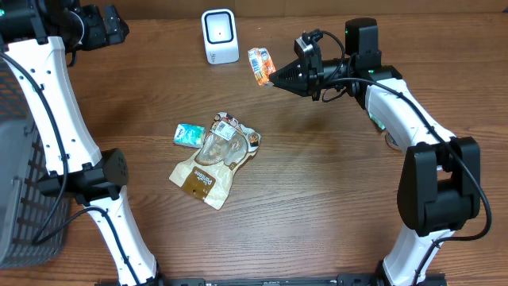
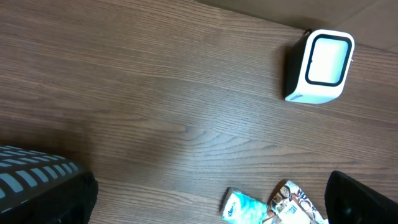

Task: Scan the item barcode
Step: 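Lift the orange pack and hold it under the white scanner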

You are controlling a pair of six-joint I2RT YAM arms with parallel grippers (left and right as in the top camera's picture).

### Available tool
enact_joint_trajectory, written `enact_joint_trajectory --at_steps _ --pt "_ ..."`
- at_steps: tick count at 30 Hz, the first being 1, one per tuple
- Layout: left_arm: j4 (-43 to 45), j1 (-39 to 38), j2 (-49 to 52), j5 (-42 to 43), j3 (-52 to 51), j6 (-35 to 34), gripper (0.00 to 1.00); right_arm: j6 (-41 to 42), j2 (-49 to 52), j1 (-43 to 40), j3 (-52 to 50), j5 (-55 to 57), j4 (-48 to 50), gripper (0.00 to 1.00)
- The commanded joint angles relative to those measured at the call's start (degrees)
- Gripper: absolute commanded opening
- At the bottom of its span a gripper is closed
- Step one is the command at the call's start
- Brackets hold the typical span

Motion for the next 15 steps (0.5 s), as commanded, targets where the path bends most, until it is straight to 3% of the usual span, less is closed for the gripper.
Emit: enact_joint_trajectory --at_steps 1,10,15 --pt "-0.1 -0.4 -2.0 -0.4 1.0 -0.8 0.99 -3.2 -1.4 0.0 0.8 0.0 0.4 0.04" --pt "-0.1 -0.4 -2.0 -0.4 1.0 -0.8 1.00 -8.6 -1.4 2.4 0.8 6.6 -1.2 0.04" --pt "-0.1 -0.4 -2.0 -0.4 1.0 -0.8 1.00 -18.1 -1.4 4.4 0.9 22.3 -15.1 0.04"
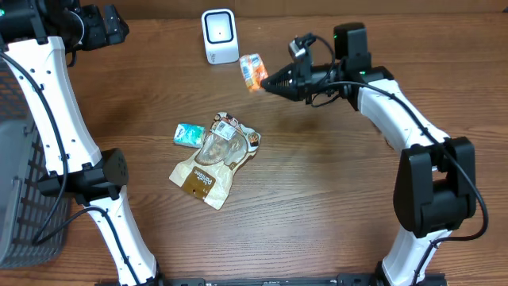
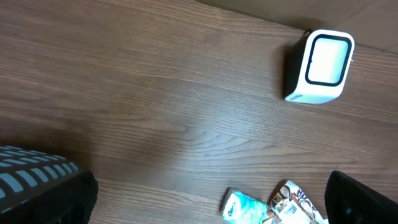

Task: Scan the item barcode
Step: 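Lift the orange pack and hold it under the white scanner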

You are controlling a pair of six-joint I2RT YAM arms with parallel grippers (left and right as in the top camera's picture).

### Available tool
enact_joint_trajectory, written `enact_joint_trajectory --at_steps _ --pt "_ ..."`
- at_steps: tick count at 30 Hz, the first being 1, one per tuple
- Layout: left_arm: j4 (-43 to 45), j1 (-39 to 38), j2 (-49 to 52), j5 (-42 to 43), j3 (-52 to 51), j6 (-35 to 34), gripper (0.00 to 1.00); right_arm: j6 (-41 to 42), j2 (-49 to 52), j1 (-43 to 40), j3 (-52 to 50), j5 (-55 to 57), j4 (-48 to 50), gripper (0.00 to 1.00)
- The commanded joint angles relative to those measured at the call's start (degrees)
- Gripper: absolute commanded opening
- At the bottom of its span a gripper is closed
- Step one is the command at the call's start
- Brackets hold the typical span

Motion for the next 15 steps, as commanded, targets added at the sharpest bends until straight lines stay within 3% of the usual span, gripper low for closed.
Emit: enact_joint_trajectory --at_steps 1,6,11,15 --pt "-0.1 -0.4 -2.0 -0.4 1.0 -0.8 1.00 -9.1 -1.4 1.5 0.6 14.3 -7.3 0.04" --pt "-0.1 -0.4 -2.0 -0.4 1.0 -0.8 0.99 -15.9 -1.4 2.7 4.6 33.5 -22.1 0.04" --pt "-0.1 -0.4 -2.0 -0.4 1.0 -0.8 1.00 -18.7 -1.3 4.3 19.5 54.0 -34.9 0.04" --pt "-0.1 -0.4 -2.0 -0.4 1.0 -0.8 1.00 -20.2 -0.1 6.1 32.8 63.8 -39.3 0.04"
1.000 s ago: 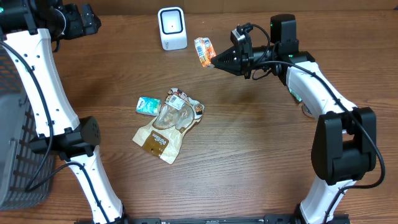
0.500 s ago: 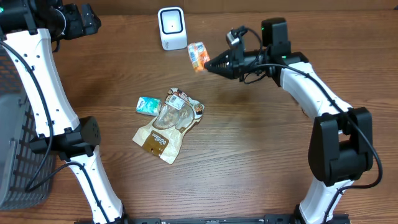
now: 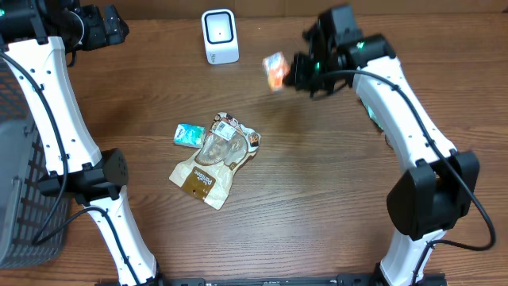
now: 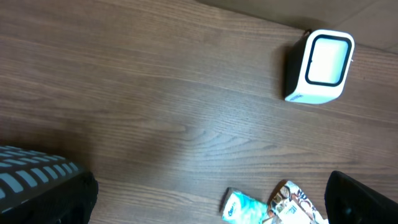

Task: Scan the item barcode
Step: 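Lift the orange pack and hold it under the white scanner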

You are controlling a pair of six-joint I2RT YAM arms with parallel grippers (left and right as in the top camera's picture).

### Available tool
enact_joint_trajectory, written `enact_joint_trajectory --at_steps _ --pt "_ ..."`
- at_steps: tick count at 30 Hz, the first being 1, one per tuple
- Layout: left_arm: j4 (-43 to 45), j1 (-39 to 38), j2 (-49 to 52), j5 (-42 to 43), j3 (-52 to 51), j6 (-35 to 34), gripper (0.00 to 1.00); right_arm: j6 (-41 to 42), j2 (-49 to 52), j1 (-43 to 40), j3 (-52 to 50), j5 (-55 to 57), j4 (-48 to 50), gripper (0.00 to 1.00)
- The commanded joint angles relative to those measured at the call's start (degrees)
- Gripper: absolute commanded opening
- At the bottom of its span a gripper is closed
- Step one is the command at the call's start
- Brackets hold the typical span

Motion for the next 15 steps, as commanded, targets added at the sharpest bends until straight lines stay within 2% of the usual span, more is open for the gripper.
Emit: enact_joint_trajectory --at_steps 1,5,8,9,11,14,15 --pt "-0.1 -0.4 -2.0 -0.4 1.0 -0.8 1.00 -2.4 0.7 2.3 12.0 14.2 -1.8 0.04" --pt "-0.1 -0.4 -2.0 -0.4 1.0 -0.8 1.00 -7.5 6.4 5.3 25.4 24.2 -0.4 0.04" --pt "-0.1 -0.4 -2.0 -0.4 1.0 -0.8 1.00 -14.6 8.9 8.5 26.3 34.0 6.1 0.04" --pt "-0.1 -0.4 -2.0 -0.4 1.0 -0.8 1.00 -18.9 10.9 10.9 26.3 42.4 11.2 0.04" --pt "-0.1 -0.4 -2.0 -0.4 1.0 -0.8 1.00 -26.1 13.9 13.3 26.3 49.2 17.6 0.04" --pt "-0.1 -0.4 -2.0 -0.4 1.0 -0.8 0.99 -39.4 19.5 16.2 26.3 51.8 27.8 0.04" --pt "-0.1 -0.4 -2.0 -0.4 1.0 -0.8 1.00 -40.9 20.4 16.5 26.3 51.8 29.2 0.04"
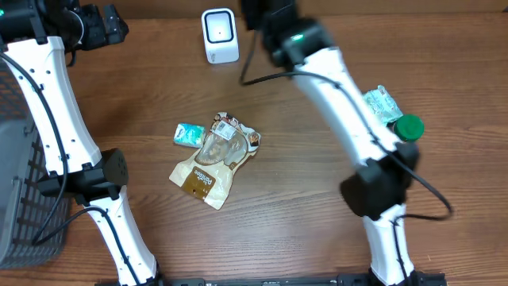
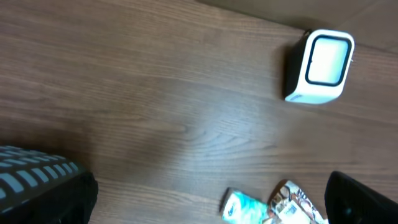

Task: Scan the item barcode
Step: 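Lift the orange pack and hold it under the white scanner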

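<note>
The white barcode scanner (image 1: 220, 36) stands at the back of the table, its window facing front; the left wrist view has it at upper right (image 2: 320, 65). My right arm (image 1: 333, 87) stretches across to the top edge just right of the scanner. Its dark end (image 1: 266, 14) is blurred and the fingers cannot be made out. The orange packet is out of view. My left gripper (image 1: 107, 24) hangs open at the back left, its fingers (image 2: 357, 199) wide apart with nothing between them.
A teal packet (image 1: 189, 133), a colourful packet (image 1: 234, 131) and a brown pouch (image 1: 208, 171) lie mid-table. A green packet (image 1: 381, 102) and a green cap (image 1: 409, 127) lie at the right. A dark basket (image 1: 20, 199) stands at the left edge.
My right arm has swung from right of the scanner up to the top edge beside it. The orange packet it held no longer shows. The green packet and cap are uncovered. The left arm is unmoved.
My right gripper held the orange packet to the right of the scanner, then closer to it, then further right and turned. Now the arm reaches the top edge by the scanner with the packet out of sight. The left arm stayed still throughout.
</note>
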You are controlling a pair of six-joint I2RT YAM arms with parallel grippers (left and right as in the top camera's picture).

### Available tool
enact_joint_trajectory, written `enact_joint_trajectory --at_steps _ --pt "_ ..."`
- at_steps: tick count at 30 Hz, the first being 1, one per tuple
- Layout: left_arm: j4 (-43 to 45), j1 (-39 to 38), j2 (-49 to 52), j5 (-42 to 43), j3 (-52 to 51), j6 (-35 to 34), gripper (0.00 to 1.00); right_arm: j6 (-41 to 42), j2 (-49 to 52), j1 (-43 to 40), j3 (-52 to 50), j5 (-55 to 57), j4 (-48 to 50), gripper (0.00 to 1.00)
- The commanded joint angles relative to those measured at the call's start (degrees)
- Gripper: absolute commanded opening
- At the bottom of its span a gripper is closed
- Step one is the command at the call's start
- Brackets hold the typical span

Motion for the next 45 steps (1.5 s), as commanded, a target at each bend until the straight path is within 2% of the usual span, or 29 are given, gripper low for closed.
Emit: enact_joint_trajectory --at_steps 1,7,12,30,32,34,37,40,42,45 --pt "-0.1 -0.4 -2.0 -0.4 1.0 -0.8 1.00 -17.0 6.3 2.6 0.6 8.3 7.1 0.04" --pt "-0.1 -0.4 -2.0 -0.4 1.0 -0.8 1.00 -20.5 14.4 3.8 0.6 10.8 18.1 0.04" --pt "-0.1 -0.4 -2.0 -0.4 1.0 -0.8 1.00 -23.8 19.4 3.9 0.6 10.7 23.0 0.04" --pt "-0.1 -0.4 -2.0 -0.4 1.0 -0.8 1.00 -25.2 22.8 3.7 0.2 10.4 23.6 0.04" --pt "-0.1 -0.4 -2.0 -0.4 1.0 -0.8 1.00 -24.2 22.2 3.7 0.2 11.2 21.6 0.04" --pt "-0.1 -0.4 -2.0 -0.4 1.0 -0.8 0.99 -19.0 19.6 3.7 0.3 11.2 18.4 0.04" --pt "-0.1 -0.4 -2.0 -0.4 1.0 -0.8 0.99 -15.8 15.1 3.7 0.3 10.1 13.4 0.04" --pt "-0.1 -0.4 -2.0 -0.4 1.0 -0.8 1.00 -9.2 7.0 3.8 0.4 8.0 2.8 0.04" --pt "-0.1 -0.4 -2.0 -0.4 1.0 -0.8 1.00 -0.1 0.2 3.6 0.4 5.9 -7.2 0.04" --pt "-0.1 -0.4 -2.0 -0.4 1.0 -0.8 0.99 9.0 -6.2 1.9 0.4 2.5 -18.6 0.04"
